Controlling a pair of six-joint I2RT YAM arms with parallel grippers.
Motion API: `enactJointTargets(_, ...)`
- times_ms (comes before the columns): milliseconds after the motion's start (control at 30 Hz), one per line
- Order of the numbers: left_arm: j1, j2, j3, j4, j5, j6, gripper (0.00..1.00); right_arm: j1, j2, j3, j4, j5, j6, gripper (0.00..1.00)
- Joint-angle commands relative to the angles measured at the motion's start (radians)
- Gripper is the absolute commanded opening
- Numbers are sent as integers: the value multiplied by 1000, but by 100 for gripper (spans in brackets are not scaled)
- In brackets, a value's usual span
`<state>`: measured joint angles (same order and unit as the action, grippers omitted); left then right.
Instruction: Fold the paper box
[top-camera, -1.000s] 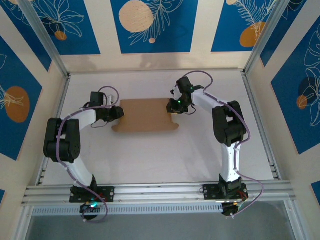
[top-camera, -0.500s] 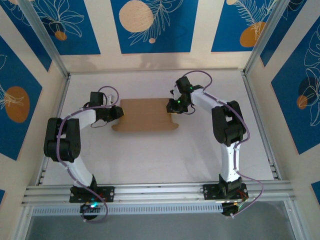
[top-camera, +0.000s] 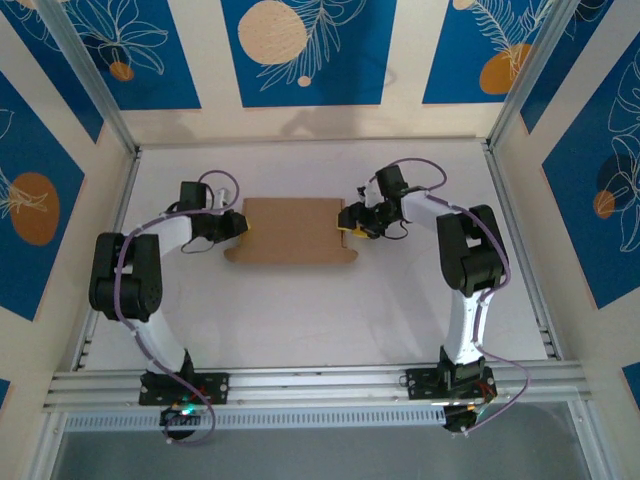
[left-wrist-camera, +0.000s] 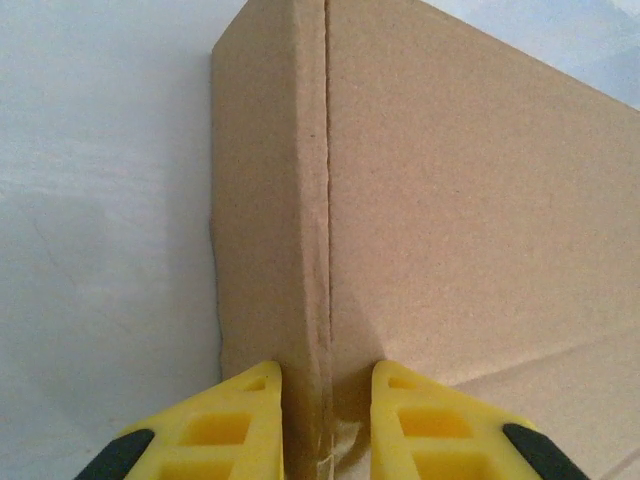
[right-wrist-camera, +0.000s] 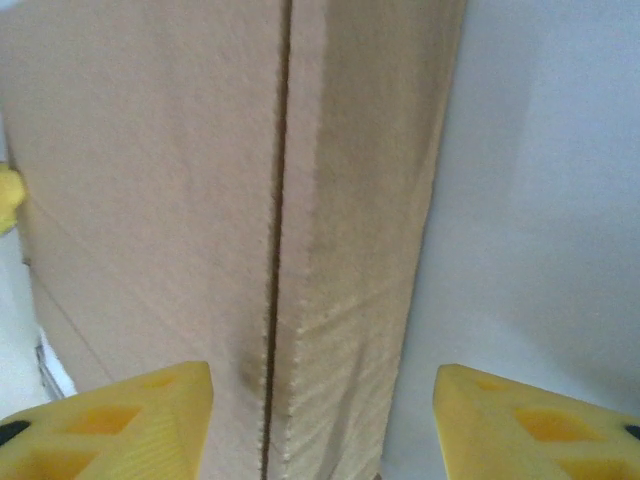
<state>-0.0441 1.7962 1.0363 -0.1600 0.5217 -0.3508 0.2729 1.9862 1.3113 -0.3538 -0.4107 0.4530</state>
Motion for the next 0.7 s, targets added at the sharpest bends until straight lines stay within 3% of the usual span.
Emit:
enactJointTargets(0,21,65,-3,-164,-1,44,20,-10,29,30,16,-93,36,63)
enactJointTargets(333,36,109,-3,-170,47,52,16,-4,110,88,-68,-95,29,73)
enactJointTargets(500,39,119,-19,-140,76,34,16,43,170,155,-111,-191,38,76)
enactJointTargets(667,39,136,-32,-127,104,30,14,60,163,143,-34,-303,132,78)
